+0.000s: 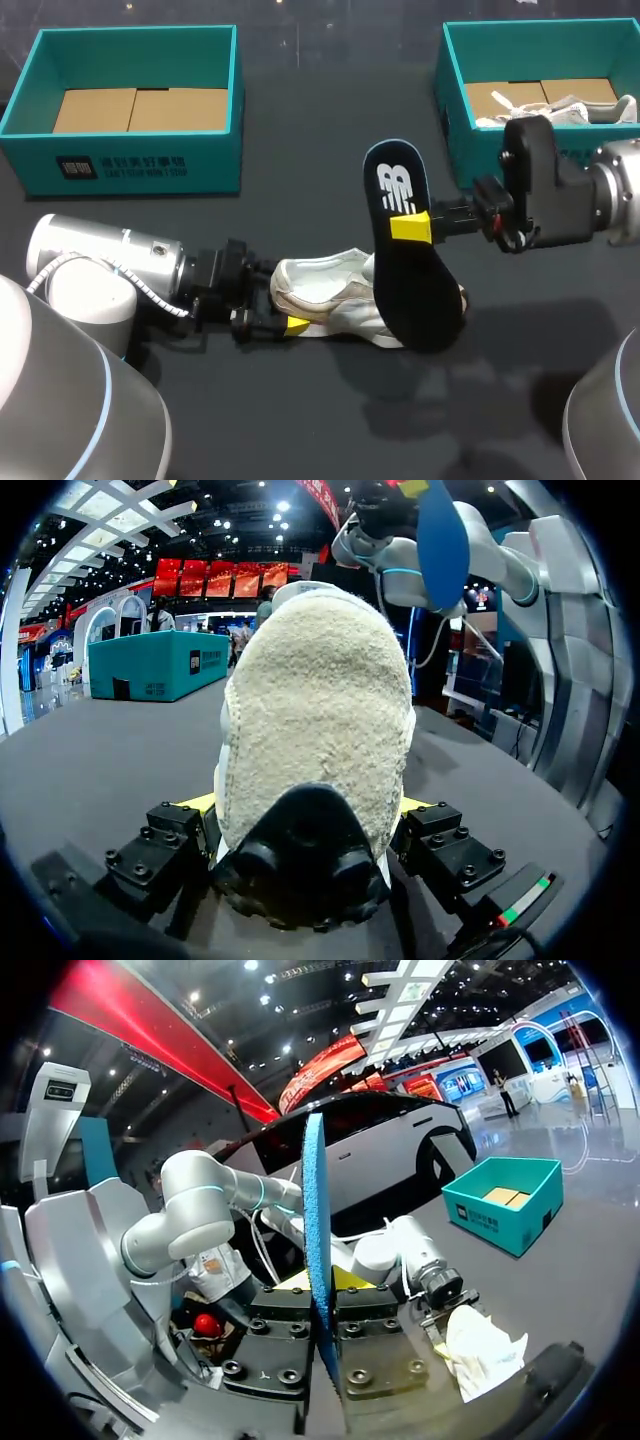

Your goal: Take the shoe out of the shoebox, open the shoe tongue, remove and reinsert the insole, then place the shoe into the shoebox

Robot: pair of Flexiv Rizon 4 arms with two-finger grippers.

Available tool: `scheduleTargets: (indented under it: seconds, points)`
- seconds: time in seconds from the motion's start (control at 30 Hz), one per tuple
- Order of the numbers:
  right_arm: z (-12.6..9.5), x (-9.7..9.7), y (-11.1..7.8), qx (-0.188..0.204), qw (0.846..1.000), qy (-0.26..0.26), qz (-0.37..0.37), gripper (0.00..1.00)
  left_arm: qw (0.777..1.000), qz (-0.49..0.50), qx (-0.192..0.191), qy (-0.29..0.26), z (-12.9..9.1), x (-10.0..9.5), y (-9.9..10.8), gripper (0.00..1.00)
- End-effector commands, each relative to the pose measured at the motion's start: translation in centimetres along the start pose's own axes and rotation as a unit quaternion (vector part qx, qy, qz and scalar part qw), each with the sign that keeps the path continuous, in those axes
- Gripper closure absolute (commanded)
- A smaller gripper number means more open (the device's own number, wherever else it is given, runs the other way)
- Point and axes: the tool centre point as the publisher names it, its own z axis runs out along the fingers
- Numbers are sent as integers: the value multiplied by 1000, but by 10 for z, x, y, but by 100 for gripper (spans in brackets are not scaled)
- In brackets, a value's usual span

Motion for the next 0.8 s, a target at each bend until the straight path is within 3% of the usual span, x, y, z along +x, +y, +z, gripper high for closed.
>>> scheduleTargets:
  seconds: [0.03,0.33,0.37,0.4,0.43,0.8]
  points:
    - [-5,14,-7,-11,1000,-17,-3,100,1000,0,0,0,3,-2,5,100]
    - [-5,14,-7,-11,1000,-17,-3,100,1000,7,-6,2,1,0,3,100]
    - [-5,14,-7,-11,1000,-17,-3,100,1000,7,-7,2,1,1,3,74]
    - [-5,14,-7,-11,1000,-17,-3,100,1000,8,-8,2,0,1,3,11]
    - [-5,14,-7,-11,1000,-17,-3,100,1000,8,-11,3,0,2,3,0]
    - [-5,14,-7,-11,1000,-17,-3,100,999,15,-41,-14,-17,4,-1,0]
